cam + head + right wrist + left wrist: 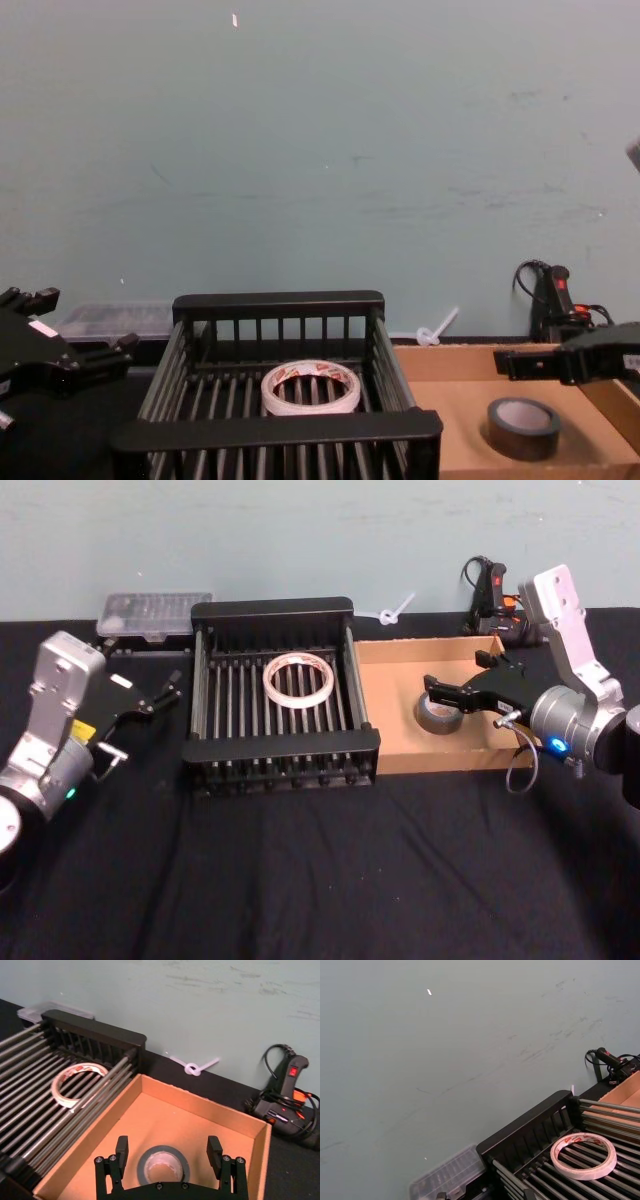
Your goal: Pick up the white tape and place it into the black box , Pick up the silver tape and place it into the brown box.
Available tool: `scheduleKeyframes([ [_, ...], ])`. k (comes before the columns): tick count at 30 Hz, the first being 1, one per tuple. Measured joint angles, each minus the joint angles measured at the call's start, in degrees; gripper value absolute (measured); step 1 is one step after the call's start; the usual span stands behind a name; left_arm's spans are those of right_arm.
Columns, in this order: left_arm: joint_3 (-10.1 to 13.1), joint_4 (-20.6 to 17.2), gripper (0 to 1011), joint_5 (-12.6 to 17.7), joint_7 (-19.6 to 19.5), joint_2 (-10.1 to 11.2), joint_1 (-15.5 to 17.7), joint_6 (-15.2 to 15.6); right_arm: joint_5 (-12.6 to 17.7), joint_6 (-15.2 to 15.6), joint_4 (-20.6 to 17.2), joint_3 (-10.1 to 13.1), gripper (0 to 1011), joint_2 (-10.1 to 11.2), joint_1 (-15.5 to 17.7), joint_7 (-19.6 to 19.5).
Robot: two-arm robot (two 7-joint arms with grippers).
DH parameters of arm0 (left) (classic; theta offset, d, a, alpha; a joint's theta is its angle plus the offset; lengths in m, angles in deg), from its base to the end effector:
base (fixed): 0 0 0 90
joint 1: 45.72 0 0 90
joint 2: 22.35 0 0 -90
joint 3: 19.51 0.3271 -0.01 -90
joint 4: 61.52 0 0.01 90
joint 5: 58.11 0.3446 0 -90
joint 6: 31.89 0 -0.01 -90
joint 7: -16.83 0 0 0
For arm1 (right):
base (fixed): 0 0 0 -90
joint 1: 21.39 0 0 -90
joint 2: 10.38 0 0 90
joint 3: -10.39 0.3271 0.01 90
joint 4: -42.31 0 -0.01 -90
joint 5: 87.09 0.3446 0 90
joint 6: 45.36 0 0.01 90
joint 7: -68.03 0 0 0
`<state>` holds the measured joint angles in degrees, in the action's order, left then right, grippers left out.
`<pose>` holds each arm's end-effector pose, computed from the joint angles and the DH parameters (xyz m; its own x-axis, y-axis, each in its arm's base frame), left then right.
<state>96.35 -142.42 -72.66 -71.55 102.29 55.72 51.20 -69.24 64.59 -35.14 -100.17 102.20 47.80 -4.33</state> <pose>0.3980 0.0943 -0.3390 0.2922 0.8803 0.3737 -0.9553 0.2873 0.0700 0.4621 -0.0448 -0.2875 0.4993 -0.8643 0.0609 0.8191 0.4479 -0.3584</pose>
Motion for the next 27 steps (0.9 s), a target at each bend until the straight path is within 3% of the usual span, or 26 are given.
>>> scheduleKeyframes([
  [7,0.0,0.0,1001,0.0,0.0,0.0,0.0,0.0,-1.2,-3.3,-2.4,1.3,1002,-0.3,1.9,-1.3],
  [8,0.0,0.0,1001,0.0,0.0,0.0,0.0,0.0,-2.8,-5.9,-3.7,1.7,1002,-0.7,3.2,-3.3],
  [11,0.0,0.0,1001,0.0,0.0,0.0,0.0,0.0,-4.8,-9.1,-4.6,2.0,1002,-1.3,4.9,-5.7],
  [23,0.0,0.0,1001,0.0,0.0,0.0,0.0,0.0,-11.0,-18.9,-4.5,2.9,1002,-4.3,11.3,-12.7],
  [27,0.0,0.0,1001,0.0,0.0,0.0,0.0,0.0,-11.8,-20.0,-4.3,3.2,1002,-4.8,12.1,-13.3],
])
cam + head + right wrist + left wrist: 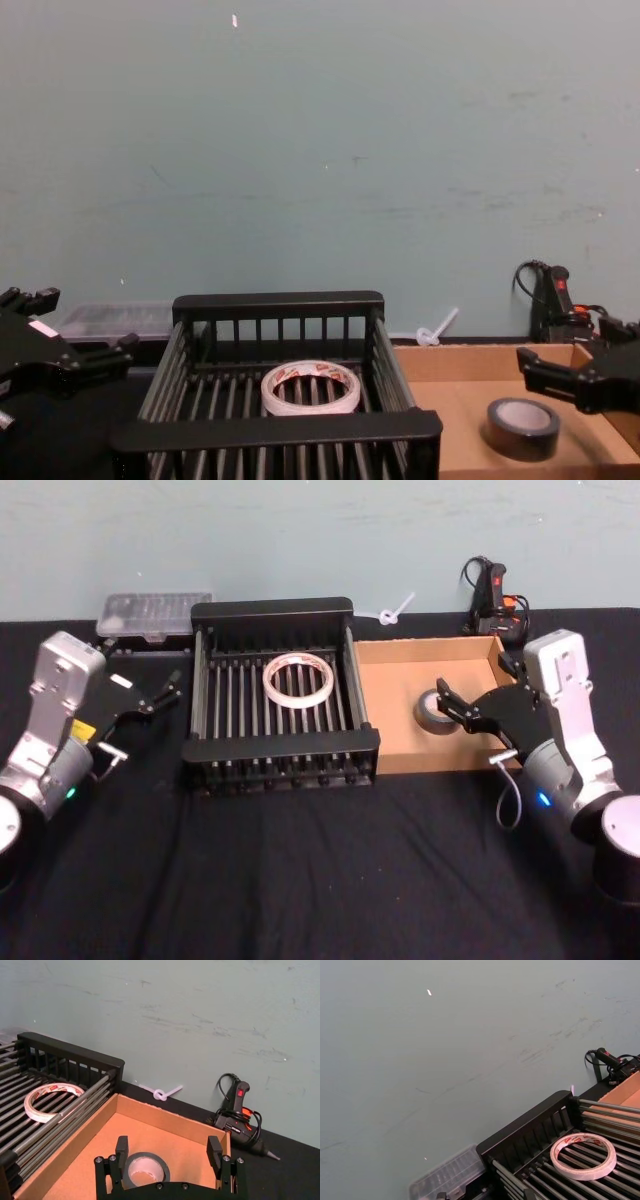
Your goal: Pick up the white tape and place it into the black box , Pick up the silver tape and place it into the brown box.
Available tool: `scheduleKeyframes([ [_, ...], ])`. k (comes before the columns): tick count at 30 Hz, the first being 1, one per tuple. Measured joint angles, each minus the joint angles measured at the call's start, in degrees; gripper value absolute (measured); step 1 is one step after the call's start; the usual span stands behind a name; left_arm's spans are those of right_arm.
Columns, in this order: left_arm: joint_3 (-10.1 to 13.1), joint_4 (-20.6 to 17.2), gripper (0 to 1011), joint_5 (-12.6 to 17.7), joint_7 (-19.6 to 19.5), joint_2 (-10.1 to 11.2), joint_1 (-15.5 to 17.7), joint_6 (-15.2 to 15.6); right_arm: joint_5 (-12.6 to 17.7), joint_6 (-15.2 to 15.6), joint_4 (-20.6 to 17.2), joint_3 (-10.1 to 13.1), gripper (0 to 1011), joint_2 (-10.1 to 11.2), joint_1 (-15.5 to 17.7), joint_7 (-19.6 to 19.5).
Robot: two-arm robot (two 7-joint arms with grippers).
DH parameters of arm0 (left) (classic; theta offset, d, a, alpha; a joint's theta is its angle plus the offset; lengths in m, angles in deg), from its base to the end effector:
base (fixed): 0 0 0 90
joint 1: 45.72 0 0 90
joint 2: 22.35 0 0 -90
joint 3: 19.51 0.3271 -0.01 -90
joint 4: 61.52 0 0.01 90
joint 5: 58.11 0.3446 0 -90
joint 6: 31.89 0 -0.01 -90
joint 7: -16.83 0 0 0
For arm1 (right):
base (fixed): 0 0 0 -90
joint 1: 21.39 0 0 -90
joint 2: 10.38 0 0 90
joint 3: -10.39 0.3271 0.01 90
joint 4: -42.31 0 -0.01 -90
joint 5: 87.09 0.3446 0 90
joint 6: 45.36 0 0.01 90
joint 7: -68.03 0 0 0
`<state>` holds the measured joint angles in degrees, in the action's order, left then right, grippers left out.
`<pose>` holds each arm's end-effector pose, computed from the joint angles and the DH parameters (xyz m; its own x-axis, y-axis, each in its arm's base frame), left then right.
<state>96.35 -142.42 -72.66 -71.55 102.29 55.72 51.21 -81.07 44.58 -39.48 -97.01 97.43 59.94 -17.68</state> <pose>0.3980 0.0943 -0.3390 0.2922 0.8803 0.3737 -0.9553 0.2873 0.0702 0.3998 -0.0162 -0.3456 0.3225 -0.9190 0.2266 0.9464 0.3080 -0.0977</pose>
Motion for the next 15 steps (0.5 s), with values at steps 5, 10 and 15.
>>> scheduleKeyframes([
  [5,0.0,0.0,1001,0.0,0.0,0.0,0.0,0.0,-0.7,-0.6,0.3,0.8,1002,-0.7,0.7,-0.4],
  [10,0.0,0.0,1001,0.0,0.0,0.0,0.0,0.0,-1.0,-0.6,0.5,1.4,1002,-1.2,0.8,-1.0],
  [15,0.0,0.0,1001,0.0,0.0,0.0,0.0,0.0,-1.0,-0.6,0.5,1.3,1002,-1.1,0.8,-1.0],
])
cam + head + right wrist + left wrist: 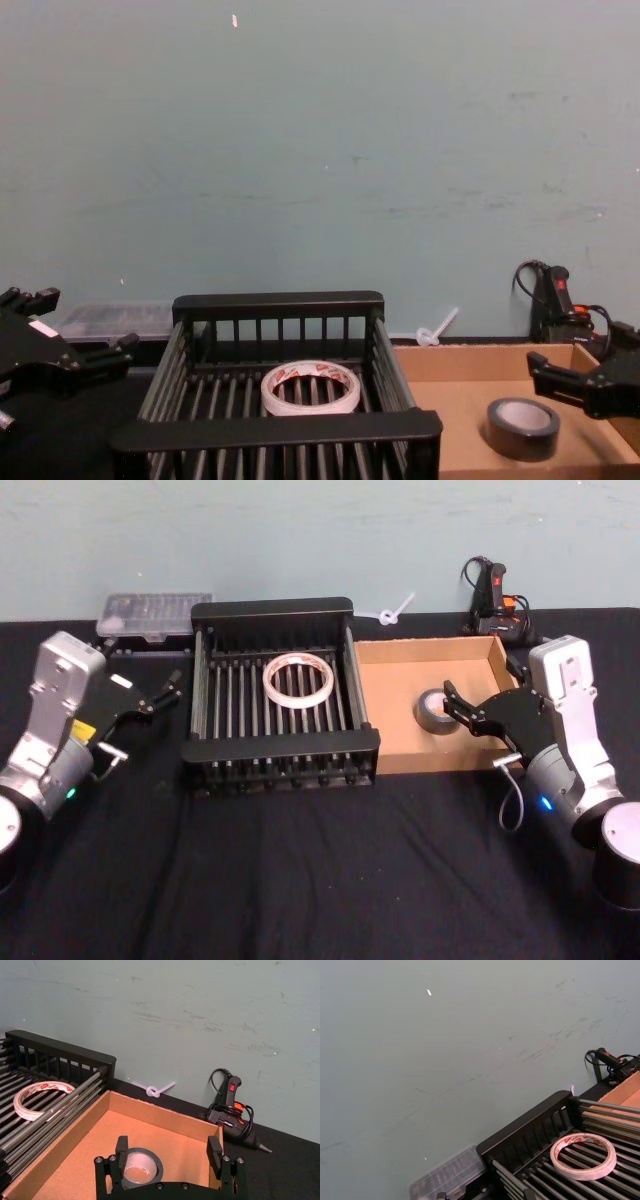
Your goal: Pick up the white tape and place it into the black box , Pick up the silver tape and place it into the brown box.
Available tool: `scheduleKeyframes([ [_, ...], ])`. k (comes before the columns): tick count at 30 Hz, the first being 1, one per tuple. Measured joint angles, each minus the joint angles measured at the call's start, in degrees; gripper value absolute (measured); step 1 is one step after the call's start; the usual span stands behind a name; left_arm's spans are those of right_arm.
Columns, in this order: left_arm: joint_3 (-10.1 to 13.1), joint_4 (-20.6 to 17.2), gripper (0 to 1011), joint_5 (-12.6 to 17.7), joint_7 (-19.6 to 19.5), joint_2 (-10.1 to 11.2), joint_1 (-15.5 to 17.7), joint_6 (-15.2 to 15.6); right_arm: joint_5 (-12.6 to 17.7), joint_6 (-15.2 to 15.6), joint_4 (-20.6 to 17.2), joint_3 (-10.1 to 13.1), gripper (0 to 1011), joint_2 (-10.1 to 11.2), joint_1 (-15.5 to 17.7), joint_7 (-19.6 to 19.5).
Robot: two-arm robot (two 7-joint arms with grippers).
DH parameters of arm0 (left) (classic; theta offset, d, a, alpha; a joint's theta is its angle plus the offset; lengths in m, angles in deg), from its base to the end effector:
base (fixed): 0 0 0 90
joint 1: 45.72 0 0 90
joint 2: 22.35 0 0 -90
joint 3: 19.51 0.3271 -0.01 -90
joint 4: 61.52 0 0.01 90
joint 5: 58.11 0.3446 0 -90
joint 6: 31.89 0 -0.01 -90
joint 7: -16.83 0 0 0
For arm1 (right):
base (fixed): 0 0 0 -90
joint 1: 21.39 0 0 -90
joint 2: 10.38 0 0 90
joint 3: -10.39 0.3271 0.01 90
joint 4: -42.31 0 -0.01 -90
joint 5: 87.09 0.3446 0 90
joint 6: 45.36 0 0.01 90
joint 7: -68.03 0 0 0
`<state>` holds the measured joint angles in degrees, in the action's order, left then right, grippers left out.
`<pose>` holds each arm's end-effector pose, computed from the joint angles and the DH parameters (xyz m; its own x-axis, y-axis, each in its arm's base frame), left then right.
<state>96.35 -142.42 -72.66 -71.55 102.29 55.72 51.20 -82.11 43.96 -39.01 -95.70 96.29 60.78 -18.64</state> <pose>0.3980 0.0943 -0.3390 0.2922 0.8803 0.3737 -0.9553 0.2873 0.0700 0.3966 -0.0167 -0.3518 0.2908 -0.9306 0.2225 0.9565 0.2766 -0.0933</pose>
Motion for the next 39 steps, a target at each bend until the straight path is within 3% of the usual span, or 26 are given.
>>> scheduleKeyframes([
  [39,0.0,0.0,1001,0.0,0.0,0.0,0.0,0.0,0.1,-0.1,-0.1,-0.2,1000,0.2,0.0,0.3],
])
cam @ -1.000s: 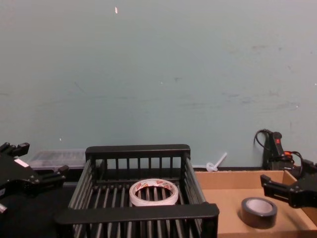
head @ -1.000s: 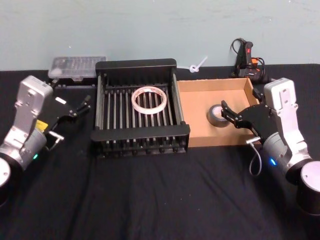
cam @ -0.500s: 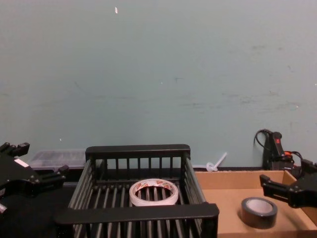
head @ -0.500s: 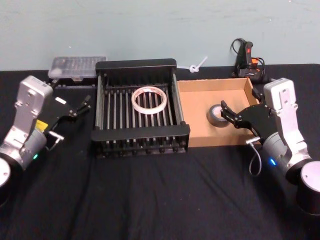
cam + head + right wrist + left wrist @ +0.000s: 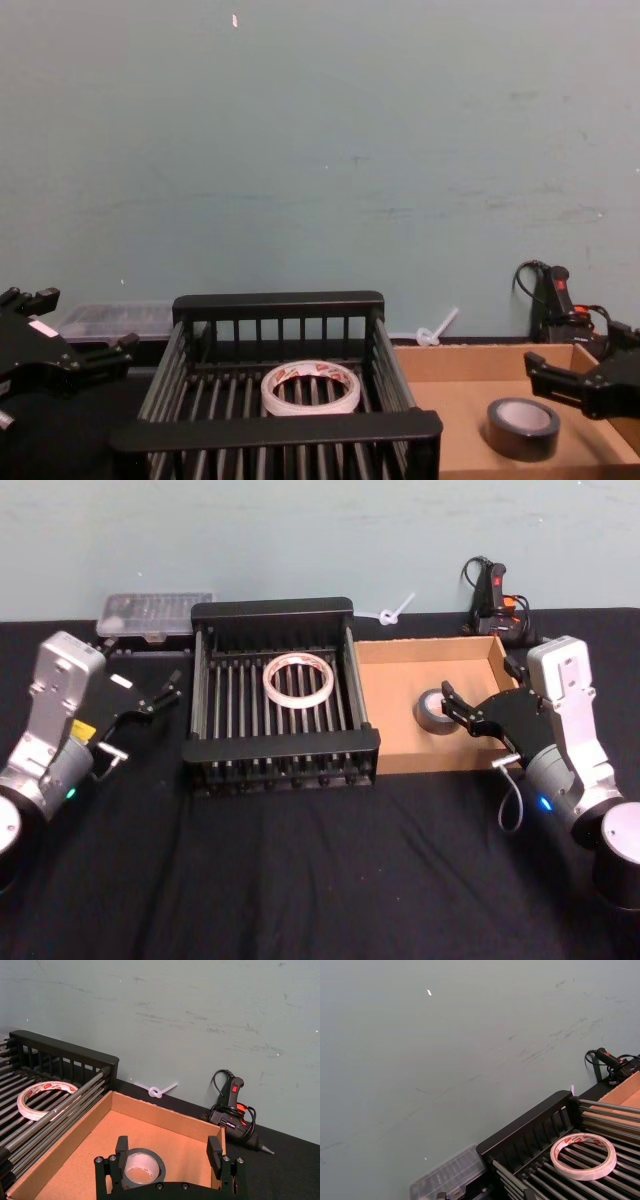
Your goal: Pick up the white tape and place it into the black box , Pick up the silver tape and place it into the brown box.
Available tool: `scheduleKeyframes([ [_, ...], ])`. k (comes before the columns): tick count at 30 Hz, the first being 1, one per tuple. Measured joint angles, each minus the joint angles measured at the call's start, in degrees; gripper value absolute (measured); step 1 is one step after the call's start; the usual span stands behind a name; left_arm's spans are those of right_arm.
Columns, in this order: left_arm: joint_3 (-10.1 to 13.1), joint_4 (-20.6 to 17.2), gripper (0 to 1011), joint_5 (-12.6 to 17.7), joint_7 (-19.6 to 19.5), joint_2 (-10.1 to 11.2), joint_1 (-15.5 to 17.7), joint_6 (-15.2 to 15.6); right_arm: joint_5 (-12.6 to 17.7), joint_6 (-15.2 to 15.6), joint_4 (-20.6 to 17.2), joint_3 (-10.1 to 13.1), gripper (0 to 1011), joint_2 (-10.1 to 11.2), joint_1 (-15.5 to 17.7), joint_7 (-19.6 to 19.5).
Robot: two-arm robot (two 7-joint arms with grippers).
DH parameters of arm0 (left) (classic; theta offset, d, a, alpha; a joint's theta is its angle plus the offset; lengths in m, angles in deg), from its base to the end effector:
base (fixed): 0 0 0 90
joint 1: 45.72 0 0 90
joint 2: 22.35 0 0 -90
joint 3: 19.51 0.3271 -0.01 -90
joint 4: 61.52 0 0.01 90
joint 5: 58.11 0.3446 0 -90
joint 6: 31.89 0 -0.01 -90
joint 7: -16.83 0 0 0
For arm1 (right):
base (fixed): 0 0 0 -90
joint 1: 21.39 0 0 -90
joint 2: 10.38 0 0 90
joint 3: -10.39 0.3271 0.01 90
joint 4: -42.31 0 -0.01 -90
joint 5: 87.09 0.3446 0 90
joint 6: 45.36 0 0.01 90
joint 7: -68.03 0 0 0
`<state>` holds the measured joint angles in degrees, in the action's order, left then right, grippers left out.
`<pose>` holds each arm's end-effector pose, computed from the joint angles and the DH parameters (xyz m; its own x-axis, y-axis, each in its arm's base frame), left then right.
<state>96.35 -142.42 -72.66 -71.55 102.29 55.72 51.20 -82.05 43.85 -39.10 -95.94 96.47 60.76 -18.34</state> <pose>0.3980 0.0943 -0.3390 0.2922 0.8803 0.3737 -0.9553 0.2873 0.0700 0.3964 -0.0164 -0.3515 0.2993 -0.9274 0.2243 0.9539 0.2854 -0.0929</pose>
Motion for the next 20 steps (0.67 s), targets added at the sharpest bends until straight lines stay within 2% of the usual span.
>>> scheduleKeyframes([
  [20,0.0,0.0,1001,0.0,0.0,0.0,0.0,0.0,0.0,0.0,0.0,0.0,1002,0.0,0.0,0.0],
])
